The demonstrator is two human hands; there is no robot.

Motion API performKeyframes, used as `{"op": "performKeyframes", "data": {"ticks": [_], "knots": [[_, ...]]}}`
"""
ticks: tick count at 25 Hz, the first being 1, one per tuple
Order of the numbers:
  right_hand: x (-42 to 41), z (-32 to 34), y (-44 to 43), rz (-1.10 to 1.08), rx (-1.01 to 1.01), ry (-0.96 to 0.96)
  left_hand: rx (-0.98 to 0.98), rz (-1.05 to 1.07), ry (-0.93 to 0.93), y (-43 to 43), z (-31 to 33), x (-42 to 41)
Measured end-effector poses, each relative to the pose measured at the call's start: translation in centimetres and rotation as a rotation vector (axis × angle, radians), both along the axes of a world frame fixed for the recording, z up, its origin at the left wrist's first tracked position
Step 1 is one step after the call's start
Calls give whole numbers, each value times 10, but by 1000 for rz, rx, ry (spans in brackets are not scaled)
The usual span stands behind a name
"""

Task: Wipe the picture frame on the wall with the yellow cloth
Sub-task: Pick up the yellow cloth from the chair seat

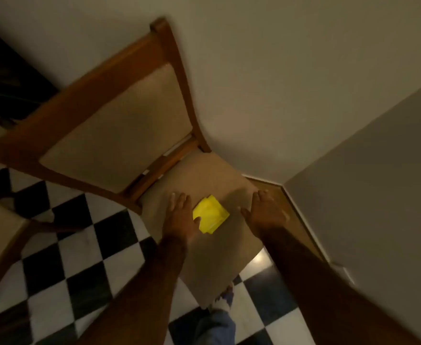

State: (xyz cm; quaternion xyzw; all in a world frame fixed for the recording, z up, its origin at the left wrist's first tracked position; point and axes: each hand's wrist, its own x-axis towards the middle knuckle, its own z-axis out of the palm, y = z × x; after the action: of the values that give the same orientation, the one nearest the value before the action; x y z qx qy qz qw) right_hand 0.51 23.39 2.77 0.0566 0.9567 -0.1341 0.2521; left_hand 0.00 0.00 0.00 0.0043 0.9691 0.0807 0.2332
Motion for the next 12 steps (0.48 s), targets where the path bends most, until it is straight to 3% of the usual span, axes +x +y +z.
{"op": "performKeyframes", "data": {"ticks": [2,4,6,9,12], "knots": [[-5,-38,-12,-82,-89,-108,27,-15,-80,-2,-30,-4],[-9,-74,-26,-142,-212,-196,137,118,-161,-1,-59,-8],[-12,-103,-41,-139,-327,-182,235,241,-173,2,-83,-9],[-17,-131,-60,-112,-359,-124,229,276,-89,4,-106,-14],[-18,-144,-69,-253,-432,-138,291,316,-83,6,-117,-21]]}}
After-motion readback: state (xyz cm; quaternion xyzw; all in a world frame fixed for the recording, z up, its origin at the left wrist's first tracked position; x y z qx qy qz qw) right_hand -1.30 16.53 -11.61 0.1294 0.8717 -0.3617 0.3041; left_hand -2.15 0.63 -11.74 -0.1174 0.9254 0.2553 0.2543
